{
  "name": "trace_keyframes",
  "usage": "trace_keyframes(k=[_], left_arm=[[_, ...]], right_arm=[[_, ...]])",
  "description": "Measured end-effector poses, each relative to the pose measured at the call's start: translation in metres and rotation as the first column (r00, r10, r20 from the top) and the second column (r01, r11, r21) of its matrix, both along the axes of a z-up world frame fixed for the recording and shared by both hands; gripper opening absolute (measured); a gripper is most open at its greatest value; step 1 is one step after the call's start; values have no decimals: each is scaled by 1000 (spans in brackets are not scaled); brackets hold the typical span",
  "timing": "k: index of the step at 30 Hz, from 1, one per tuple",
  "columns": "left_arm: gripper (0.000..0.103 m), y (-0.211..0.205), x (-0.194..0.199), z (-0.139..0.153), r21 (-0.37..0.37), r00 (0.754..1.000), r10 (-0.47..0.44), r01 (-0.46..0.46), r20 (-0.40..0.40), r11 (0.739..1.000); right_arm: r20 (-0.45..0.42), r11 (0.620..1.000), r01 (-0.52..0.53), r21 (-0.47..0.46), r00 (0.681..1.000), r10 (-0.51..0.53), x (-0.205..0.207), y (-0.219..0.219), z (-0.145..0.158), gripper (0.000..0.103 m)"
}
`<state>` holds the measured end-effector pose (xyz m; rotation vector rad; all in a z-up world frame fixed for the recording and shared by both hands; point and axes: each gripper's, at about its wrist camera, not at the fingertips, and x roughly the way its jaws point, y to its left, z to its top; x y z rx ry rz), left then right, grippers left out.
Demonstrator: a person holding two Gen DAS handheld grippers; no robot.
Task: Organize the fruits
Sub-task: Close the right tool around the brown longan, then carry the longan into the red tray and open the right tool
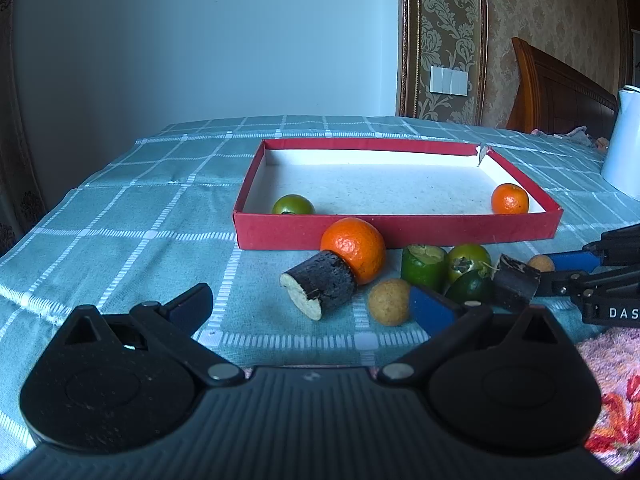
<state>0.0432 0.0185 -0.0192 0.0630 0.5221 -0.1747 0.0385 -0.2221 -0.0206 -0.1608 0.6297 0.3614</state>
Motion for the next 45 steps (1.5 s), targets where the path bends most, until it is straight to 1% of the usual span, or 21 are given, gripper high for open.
trace_keyframes(k=[3, 5, 8, 10, 13, 17, 20, 26, 31, 35, 39, 41, 43, 45], left_arm=[[103, 0, 0, 0, 0, 1000, 0, 0, 1, 1000], [103, 0, 0, 0, 0, 1000, -2, 2, 0, 1000], [103, -1, 0, 1, 2, 1000, -6, 6, -1, 1000], [103, -1, 0, 1, 2, 1000, -6, 6, -1, 1000], [103, -1, 1, 1, 0, 1000, -4, 4, -1, 1000], [103, -1, 1, 1, 0, 1000, -5, 5, -2, 1000], [103, -1, 2, 0, -2, 1000, -11, 11, -5, 1000], [103, -1, 3, -1, 0, 1000, -15, 15, -12, 1000], [103, -1, 3, -1, 0, 1000, -12, 12, -15, 1000], [103, -1, 4, -1, -1, 1000, -11, 11, -17, 1000], [103, -1, 5, -1, -2, 1000, -4, 4, -21, 1000], [103, 0, 6, -2, -4, 1000, 1, -1, -25, 1000], [103, 0, 6, -2, -5, 1000, 2, -2, -25, 1000], [103, 0, 6, -2, -4, 1000, 1, -1, -25, 1000]], right_arm=[[8, 1000, 7, -4, 1000, -7, -1, 2, 0, 25], [18, 1000, 16, 16, 1000, -16, -1, 0, 3, 25], [60, 998, 39, 58, 997, -42, 2, -5, 17, 25], [93, 996, 57, 65, 994, -63, 9, -5, 27, 25], [109, 996, 73, 58, 991, -79, 25, -3, 35, 25], [108, 995, 95, 31, 989, -98, 44, 0, 31, 25], [98, 993, 114, 35, 988, -117, 53, -2, 28, 25], [88, 992, 124, 39, 988, -127, 62, -5, 21, 25], [95, 992, 117, 41, 988, -120, 64, -3, 19, 25], [79, 994, 104, 33, 991, -106, 66, 2, 14, 25], [75, 992, 114, 45, 990, -117, 69, -1, 12, 25], [82, 991, 131, 31, 988, -133, 71, -3, 12, 25], [77, 985, 170, 44, 982, -173, 75, -10, 13, 25], [55, 979, 187, 85, 980, -192, 80, -20, 13, 25]])
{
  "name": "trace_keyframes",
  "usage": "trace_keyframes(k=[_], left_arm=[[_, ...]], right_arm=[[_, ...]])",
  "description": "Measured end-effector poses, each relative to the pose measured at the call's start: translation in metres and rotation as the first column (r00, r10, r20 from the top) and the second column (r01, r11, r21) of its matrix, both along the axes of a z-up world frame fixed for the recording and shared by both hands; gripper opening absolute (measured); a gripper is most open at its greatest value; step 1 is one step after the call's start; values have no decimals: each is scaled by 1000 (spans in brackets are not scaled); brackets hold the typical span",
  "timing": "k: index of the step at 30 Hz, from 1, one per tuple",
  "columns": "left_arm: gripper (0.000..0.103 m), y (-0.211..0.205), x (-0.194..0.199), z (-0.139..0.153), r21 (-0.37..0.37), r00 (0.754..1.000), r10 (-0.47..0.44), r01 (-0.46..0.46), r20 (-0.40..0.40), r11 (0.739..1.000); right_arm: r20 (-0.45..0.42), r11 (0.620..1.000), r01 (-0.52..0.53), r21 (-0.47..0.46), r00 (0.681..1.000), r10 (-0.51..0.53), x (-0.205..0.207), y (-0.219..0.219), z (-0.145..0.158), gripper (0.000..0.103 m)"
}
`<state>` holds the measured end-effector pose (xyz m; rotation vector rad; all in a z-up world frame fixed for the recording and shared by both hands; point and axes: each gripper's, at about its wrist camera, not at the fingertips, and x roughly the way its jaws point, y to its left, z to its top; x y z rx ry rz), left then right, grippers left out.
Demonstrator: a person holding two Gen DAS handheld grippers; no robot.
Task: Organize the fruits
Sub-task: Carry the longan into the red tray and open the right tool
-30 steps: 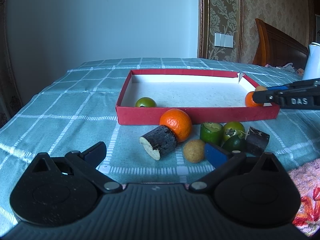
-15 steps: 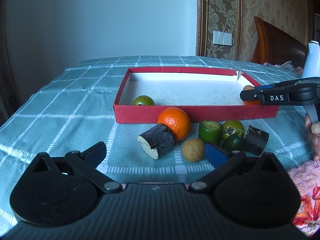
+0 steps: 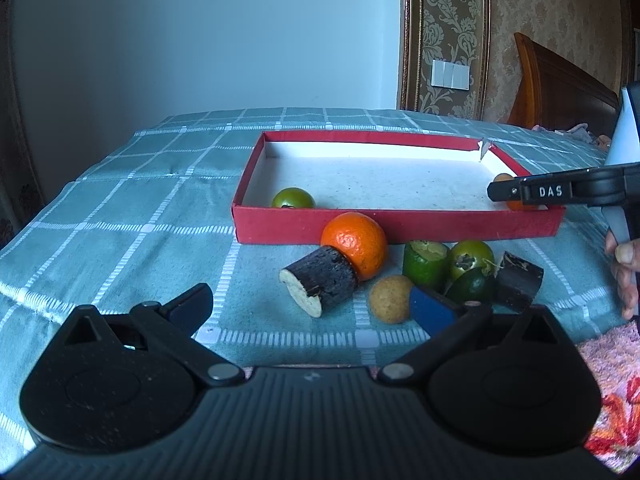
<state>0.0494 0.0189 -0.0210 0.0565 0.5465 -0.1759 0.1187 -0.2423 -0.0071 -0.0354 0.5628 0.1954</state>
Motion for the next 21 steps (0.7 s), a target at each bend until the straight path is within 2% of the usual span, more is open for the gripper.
trace_keyframes(k=[4, 7, 13, 14, 16, 17, 18, 21], left_arm=[[103, 0, -1, 0, 2, 1000, 2, -2, 0, 1000], [103, 0, -1, 0, 0, 1000, 6, -6, 1, 1000], [103, 0, -2, 0, 0, 1000, 7, -7, 1, 1000], [103, 0, -2, 0, 0, 1000, 7, -7, 1, 1000], [103, 0, -2, 0, 0, 1000, 7, -7, 1, 1000], [103, 0, -2, 0, 0, 1000, 7, -7, 1, 1000], [103, 0, -2, 0, 0, 1000, 6, -6, 1, 1000], [103, 0, -2, 0, 1, 1000, 8, -8, 2, 1000]], right_arm=[[-15, 1000, -7, -14, 1000, 7, 0, 3, 1, 25], [-59, 1000, 8, -9, 998, -8, 4, 4, -4, 26], [-66, 1000, 17, 15, 998, -16, -8, -1, 3, 29], [-57, 999, 22, 23, 998, -21, -14, -2, 6, 33], [-23, 998, 40, 49, 999, -39, -29, -8, 15, 51], [-2, 996, 53, 69, 999, -53, -39, -12, 19, 67], [23, 993, 70, 95, 997, -72, -50, -16, 23, 77], [64, 979, 106, 174, 991, -119, -77, -29, 28, 78]])
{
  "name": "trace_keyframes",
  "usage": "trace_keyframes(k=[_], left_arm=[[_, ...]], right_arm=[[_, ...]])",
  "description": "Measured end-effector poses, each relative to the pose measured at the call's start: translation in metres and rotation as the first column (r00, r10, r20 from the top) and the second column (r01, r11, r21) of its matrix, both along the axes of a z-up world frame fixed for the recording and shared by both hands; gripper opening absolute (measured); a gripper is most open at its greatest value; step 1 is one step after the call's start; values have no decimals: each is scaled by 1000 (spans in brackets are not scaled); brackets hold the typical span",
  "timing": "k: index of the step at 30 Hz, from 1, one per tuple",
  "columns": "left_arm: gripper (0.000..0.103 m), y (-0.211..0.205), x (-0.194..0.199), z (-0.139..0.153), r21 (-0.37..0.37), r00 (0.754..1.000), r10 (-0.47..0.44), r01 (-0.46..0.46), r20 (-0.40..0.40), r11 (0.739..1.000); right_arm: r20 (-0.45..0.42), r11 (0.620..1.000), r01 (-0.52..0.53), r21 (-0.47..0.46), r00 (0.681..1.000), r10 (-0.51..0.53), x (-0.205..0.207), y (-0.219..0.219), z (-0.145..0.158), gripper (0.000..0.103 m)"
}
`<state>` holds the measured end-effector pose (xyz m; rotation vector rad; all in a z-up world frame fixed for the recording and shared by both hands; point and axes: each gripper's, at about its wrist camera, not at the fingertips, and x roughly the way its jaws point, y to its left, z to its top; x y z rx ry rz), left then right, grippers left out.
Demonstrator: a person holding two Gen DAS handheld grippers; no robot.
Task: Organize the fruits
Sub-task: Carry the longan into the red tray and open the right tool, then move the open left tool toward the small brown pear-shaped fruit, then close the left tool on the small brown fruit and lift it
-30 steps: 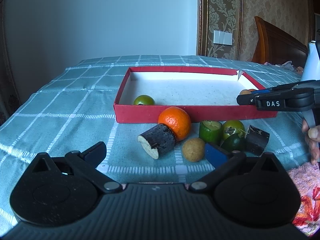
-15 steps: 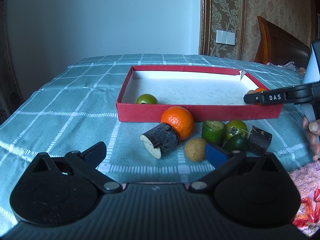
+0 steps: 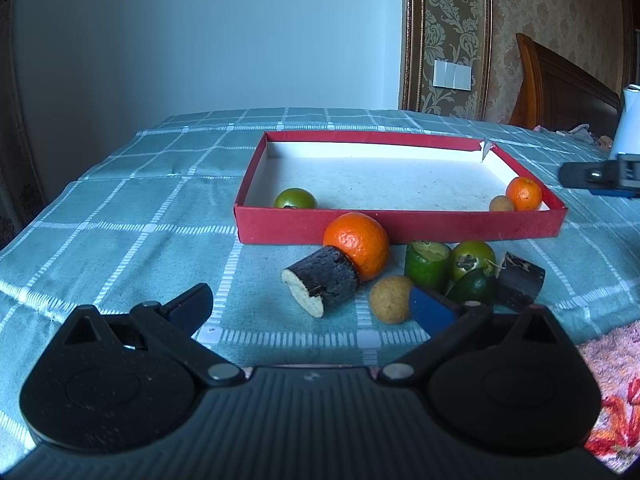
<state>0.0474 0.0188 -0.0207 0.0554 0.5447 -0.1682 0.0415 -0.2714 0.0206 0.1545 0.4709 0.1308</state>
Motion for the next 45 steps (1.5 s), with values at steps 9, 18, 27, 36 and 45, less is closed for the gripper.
trace_keyframes(k=[9, 18, 27, 36, 45], left_arm=[[103, 2, -8, 2, 1, 999, 27, -27, 45, 1000], [102, -6, -21, 5, 14, 992, -51, 50, 117, 999], [73, -17, -27, 3, 58, 982, -138, 132, 130, 990], [36, -30, -26, -2, 113, 975, -198, 186, 105, 976], [36, -46, -20, -5, 155, 967, -249, 239, 48, 958]], right_arm=[[-85, 966, 86, 245, 994, -67, -3, -47, -44, 78], [-73, 957, 76, 281, 996, -57, -5, -52, -48, 78], [-76, 954, 65, 292, 996, -45, -4, -52, -49, 79], [-75, 955, 62, 291, 996, -42, -4, -51, -49, 81], [-74, 953, 64, 295, 996, -44, -4, -51, -49, 81]])
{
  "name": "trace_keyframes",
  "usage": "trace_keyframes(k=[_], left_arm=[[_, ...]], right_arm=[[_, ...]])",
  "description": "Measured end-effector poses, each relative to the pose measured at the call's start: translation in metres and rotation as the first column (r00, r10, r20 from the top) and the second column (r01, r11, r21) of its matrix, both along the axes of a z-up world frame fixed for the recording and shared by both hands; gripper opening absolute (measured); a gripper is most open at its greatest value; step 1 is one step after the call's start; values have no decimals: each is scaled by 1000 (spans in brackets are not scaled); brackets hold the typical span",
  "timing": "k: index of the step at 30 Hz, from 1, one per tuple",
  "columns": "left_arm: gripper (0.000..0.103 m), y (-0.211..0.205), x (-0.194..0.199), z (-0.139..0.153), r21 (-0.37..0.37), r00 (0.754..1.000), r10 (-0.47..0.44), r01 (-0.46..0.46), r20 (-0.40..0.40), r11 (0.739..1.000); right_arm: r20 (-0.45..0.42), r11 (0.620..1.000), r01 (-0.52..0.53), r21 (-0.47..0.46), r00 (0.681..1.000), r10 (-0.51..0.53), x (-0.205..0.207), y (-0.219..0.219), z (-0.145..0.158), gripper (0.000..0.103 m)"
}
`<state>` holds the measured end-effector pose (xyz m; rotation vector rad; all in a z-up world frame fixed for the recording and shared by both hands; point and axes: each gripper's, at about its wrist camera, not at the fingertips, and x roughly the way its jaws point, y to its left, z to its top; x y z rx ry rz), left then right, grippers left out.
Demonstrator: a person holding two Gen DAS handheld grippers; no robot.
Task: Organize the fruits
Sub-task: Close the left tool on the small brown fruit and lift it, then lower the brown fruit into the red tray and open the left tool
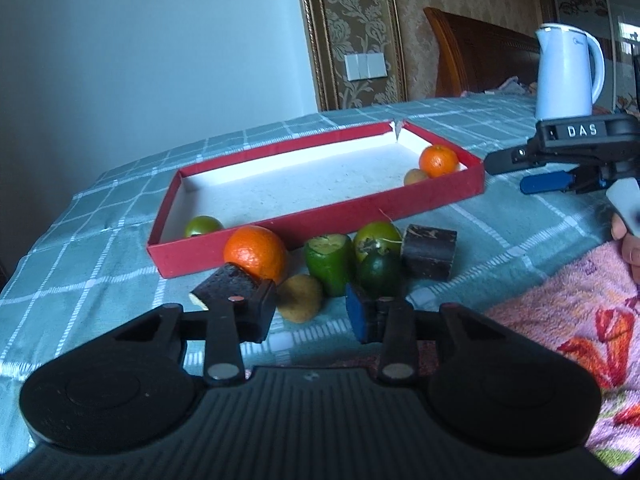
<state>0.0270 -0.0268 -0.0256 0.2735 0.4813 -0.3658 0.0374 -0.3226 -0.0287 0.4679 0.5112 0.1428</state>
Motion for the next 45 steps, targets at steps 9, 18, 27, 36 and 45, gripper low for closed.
trace_keyframes(k=[9, 18, 27, 36, 45], left_arm=[[30, 2, 9, -2, -7, 999, 16, -17, -50, 1000], [23, 2, 6, 1, -10, 999, 42, -42, -21, 999], [23, -7, 8, 30, -33, 995, 66, -63, 72, 997], [23, -11, 81, 31, -38, 977, 214, -215, -6, 976], [32, -13, 96, 19, -4, 969, 248, -248, -12, 969]], right_arm=[[-1, 1000, -1, 2, 1000, 1, 0, 0, 0, 82], [0, 1000, -1, 3, 1000, 1, 0, 0, 0, 82], [-2, 1000, -3, 4, 1000, 3, 0, 0, 0, 82], [-2, 1000, -8, 11, 1000, 9, 1, 0, 0, 82], [-8, 1000, -18, 19, 1000, 18, 3, -1, -1, 82]])
